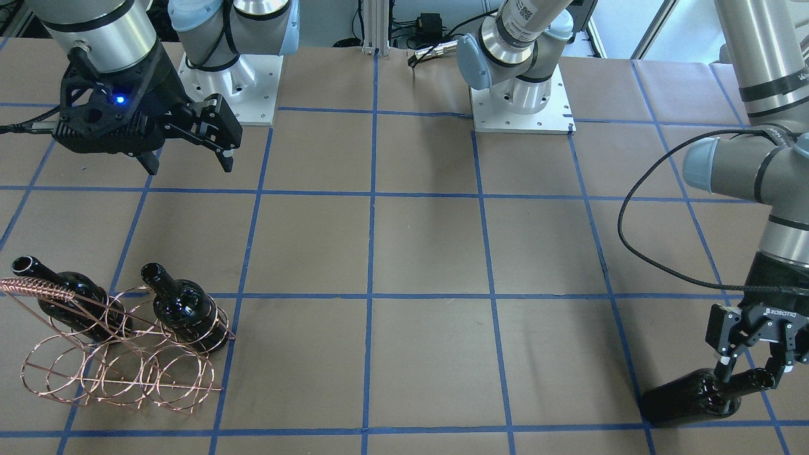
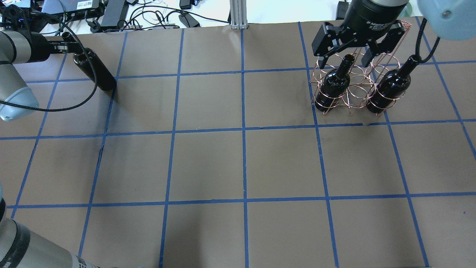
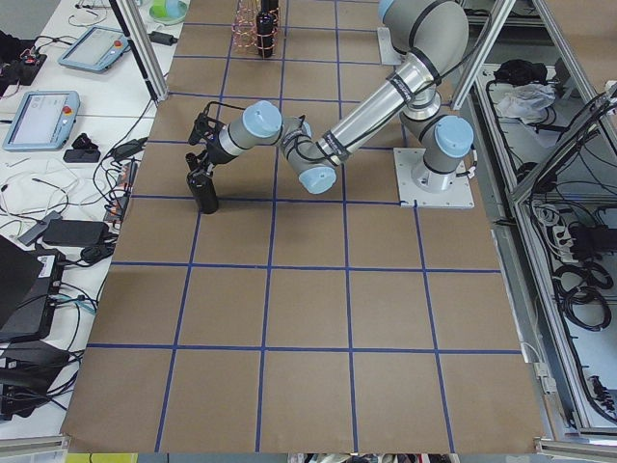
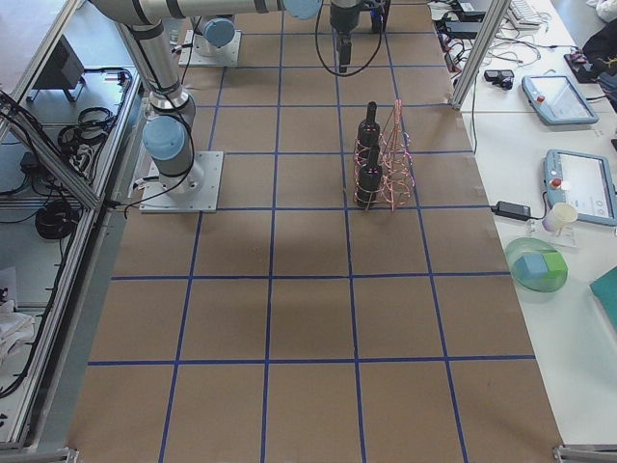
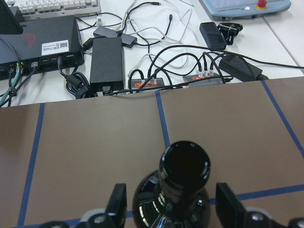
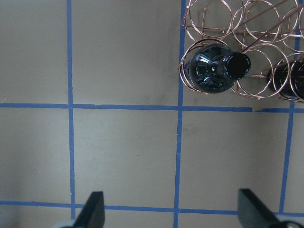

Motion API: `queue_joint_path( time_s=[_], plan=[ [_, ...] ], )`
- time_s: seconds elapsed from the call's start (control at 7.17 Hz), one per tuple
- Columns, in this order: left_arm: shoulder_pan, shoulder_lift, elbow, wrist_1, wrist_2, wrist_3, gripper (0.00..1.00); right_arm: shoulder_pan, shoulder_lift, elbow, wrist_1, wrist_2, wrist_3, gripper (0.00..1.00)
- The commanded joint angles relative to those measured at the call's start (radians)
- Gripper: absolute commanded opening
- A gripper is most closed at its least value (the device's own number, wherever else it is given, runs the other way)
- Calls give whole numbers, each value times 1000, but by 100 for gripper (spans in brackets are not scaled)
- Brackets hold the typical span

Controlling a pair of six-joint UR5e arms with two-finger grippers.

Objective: Place wine into wine basket
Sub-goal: 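Lift the dark bottle with the left gripper and carry it toward the table center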

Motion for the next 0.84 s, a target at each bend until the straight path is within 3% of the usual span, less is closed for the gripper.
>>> queue_joint_path(
  time_s=[0.0,0.14,0.42,0.7],
  plan=[
    [-3,-17,2,53,-12,-15,68,2,1,0,-1,0,4,100],
    [-3,-17,3,59,-12,-30,67,2,1,0,-1,-2,4,100],
    [-3,-17,8,61,-12,-31,44,2,-1,0,-1,-3,4,100],
    [-3,-20,8,61,-63,-32,35,0,2,2,1,-23,1,100]
  ],
)
